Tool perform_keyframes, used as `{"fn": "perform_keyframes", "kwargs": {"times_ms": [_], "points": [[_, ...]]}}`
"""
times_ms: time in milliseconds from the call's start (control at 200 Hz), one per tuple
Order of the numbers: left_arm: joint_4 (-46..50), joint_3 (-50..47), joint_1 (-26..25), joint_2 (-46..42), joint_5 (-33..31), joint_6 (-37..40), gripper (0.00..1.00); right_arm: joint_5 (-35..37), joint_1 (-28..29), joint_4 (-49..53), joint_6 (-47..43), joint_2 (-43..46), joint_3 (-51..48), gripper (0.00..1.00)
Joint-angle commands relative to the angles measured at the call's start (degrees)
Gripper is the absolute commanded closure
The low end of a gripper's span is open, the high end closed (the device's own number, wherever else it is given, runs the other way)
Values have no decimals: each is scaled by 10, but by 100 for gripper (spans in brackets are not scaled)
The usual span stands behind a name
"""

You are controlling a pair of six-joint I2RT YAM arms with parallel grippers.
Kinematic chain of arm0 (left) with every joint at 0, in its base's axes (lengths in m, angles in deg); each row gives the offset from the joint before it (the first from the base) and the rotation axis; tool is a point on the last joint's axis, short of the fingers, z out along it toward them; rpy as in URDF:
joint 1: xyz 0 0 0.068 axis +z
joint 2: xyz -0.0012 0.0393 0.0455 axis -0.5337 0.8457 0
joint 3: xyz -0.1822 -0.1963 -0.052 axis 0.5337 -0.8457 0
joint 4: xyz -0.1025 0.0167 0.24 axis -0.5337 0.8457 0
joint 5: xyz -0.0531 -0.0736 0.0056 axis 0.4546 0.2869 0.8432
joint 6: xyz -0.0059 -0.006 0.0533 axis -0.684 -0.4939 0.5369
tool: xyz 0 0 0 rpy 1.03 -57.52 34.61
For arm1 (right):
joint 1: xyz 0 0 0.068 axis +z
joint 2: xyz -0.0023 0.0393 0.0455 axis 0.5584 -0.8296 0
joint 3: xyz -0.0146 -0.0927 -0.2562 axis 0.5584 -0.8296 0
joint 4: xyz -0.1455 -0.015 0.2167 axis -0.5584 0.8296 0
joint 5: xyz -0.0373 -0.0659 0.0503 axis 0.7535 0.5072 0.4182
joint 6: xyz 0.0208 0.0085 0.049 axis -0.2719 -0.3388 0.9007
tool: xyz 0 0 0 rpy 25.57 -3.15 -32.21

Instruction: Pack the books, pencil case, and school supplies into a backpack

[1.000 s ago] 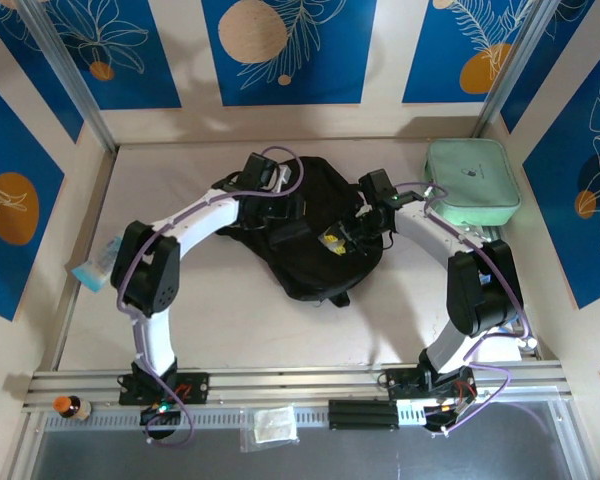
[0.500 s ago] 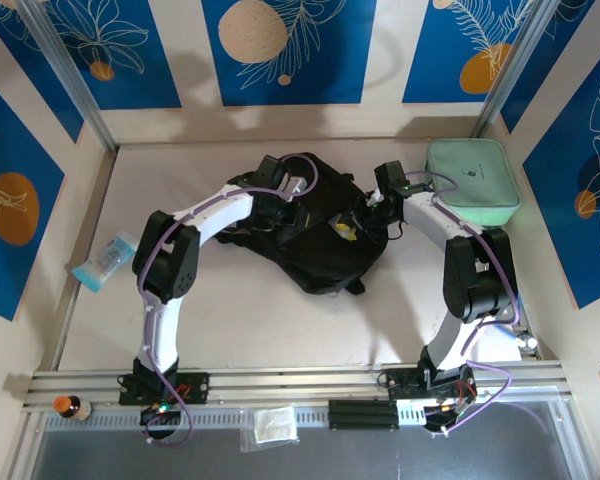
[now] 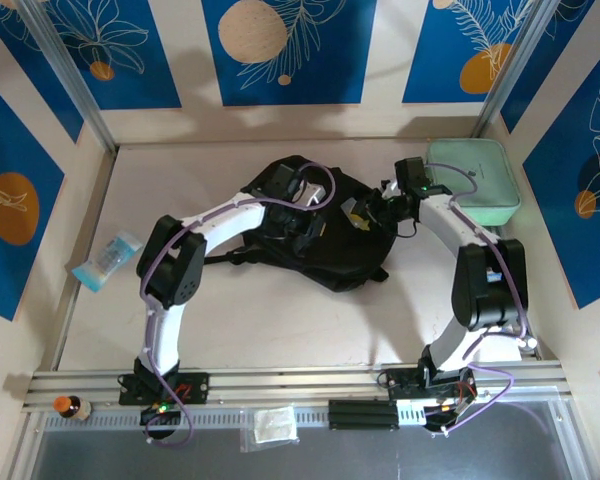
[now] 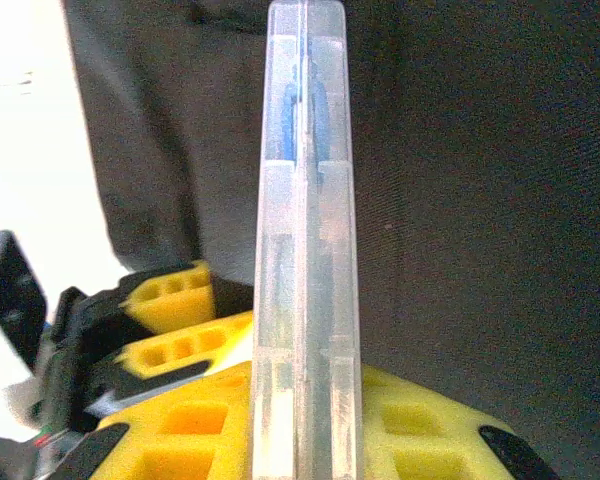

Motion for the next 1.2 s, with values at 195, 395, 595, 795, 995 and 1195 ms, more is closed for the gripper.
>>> {"fn": "perform_keyframes", "kwargs": {"times_ms": [195, 395, 595, 795, 995, 1195], "points": [[17, -42, -4, -70, -20, 42, 67, -62, 7, -18, -1, 14, 26, 92], [-69, -117, 1, -91, 69, 25, 79, -69, 27, -9, 15, -28, 66, 93], [-125, -137, 2, -84, 106, 20, 83, -96, 50, 13, 9, -69, 102, 93], [-161, -164, 1, -86, 125, 24, 80, -82, 65, 62, 8, -98, 111, 93], [-154, -179, 8, -100, 103, 29, 76, -61, 57, 91, -17, -63, 53, 94], [-134, -175, 20, -113, 86, 32, 71, -52, 27, 56, -57, -7, -45, 94]]}}
